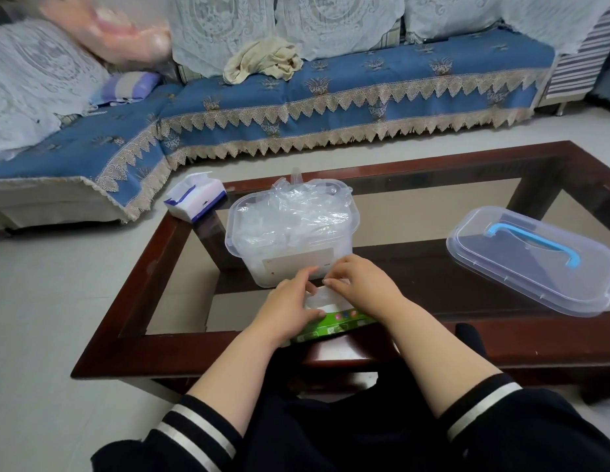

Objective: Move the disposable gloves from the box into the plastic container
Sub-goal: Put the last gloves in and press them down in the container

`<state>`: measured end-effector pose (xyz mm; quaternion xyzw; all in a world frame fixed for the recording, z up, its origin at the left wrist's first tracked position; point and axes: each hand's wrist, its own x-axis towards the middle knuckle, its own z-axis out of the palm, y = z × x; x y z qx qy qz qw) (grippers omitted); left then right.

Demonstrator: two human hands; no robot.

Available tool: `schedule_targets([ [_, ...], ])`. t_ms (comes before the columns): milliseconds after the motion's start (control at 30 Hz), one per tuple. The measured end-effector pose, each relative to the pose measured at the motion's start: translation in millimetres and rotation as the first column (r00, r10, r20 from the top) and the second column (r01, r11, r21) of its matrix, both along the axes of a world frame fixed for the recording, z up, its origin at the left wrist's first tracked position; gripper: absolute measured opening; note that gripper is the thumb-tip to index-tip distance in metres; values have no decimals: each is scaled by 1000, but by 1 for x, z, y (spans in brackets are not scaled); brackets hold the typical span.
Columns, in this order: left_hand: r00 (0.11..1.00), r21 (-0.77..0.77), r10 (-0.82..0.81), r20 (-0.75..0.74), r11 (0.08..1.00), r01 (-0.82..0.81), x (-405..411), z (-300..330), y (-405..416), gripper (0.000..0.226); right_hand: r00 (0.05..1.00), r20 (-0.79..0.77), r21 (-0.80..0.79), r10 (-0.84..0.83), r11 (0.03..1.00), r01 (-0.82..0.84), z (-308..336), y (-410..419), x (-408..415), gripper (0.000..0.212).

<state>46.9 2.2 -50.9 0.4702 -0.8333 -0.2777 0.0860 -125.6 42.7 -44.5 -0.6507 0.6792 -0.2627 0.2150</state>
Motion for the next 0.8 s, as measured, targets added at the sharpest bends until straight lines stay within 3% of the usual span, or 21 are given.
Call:
schedule_targets([
  [200,998,48,7,-56,999,-4,0,-7,-3,85,996,82,38,27,999,-30,0,2,-3,15],
  [334,996,150,-5,-87,988,18,1,-14,-3,100,996,-67,68,58,996,-53,-3,4,6,18],
  [567,999,74,-19,-35,997,21,-1,-12,-4,99,980,-197,-31,7,999,-13,-1,2,9,24],
  [701,999,93,-15,-42,995,19,1,-17,-6,101,990,-143,-127,12,991,-31,-4,0,8,26],
  [801,999,105,-13,-40,994,17,1,-17,-8,102,996,69,-251,-55,965,71,2,0,10,23],
])
